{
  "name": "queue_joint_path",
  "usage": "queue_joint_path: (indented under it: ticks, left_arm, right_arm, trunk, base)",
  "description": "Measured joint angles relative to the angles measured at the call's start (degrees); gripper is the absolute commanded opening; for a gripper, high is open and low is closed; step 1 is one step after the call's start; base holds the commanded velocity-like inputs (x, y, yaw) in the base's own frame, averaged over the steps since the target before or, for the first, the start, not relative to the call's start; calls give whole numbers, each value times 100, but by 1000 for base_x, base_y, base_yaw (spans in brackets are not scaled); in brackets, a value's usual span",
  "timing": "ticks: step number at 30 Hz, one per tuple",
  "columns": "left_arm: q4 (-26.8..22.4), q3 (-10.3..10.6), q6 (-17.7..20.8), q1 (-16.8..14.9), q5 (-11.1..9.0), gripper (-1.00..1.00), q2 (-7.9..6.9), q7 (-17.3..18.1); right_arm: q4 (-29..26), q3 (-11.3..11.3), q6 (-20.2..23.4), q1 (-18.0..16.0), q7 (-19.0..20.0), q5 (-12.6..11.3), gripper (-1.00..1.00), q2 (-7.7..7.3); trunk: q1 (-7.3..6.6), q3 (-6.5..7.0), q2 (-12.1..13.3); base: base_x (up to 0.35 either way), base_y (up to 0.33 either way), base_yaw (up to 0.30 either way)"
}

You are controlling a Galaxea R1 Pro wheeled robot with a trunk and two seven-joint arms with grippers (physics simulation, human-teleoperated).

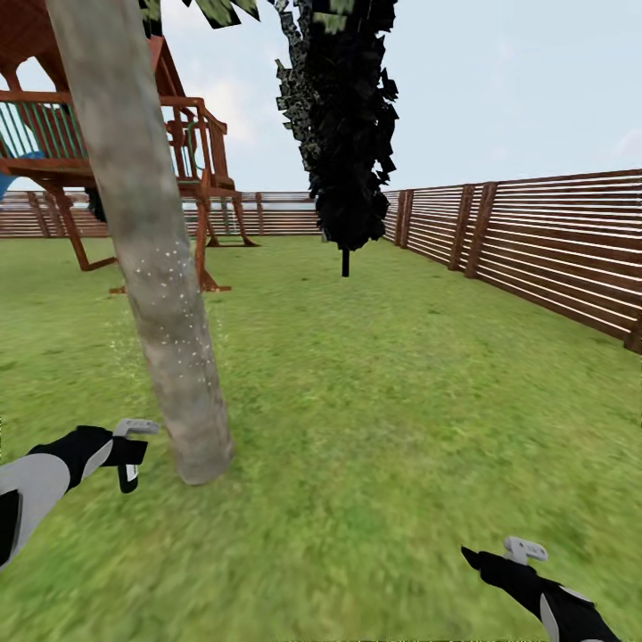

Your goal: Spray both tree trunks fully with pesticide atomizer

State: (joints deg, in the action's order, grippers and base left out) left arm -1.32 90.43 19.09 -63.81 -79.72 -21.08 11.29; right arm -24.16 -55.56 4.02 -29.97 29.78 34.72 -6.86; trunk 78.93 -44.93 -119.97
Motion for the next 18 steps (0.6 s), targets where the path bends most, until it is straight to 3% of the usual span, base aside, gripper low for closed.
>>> queue_joint_path:
  ticks: [7, 18]
  left_arm:
    - [-5, -5, -1, 0, 0, -100, 7, 1]
    - [-9, -5, -1, 17, -1, -100, 17, 6]
  right_arm:
    - [16, 4, 2, 0, 20, 62, 100, -2]
    - [14, -8, 2, 0, 16, 44, 100, -26]
  trunk:
    - [0, 0, 0]
    - [0, 6, 0]
  base:
    - [-1, 310, -28]
    - [-60, 302, -255]
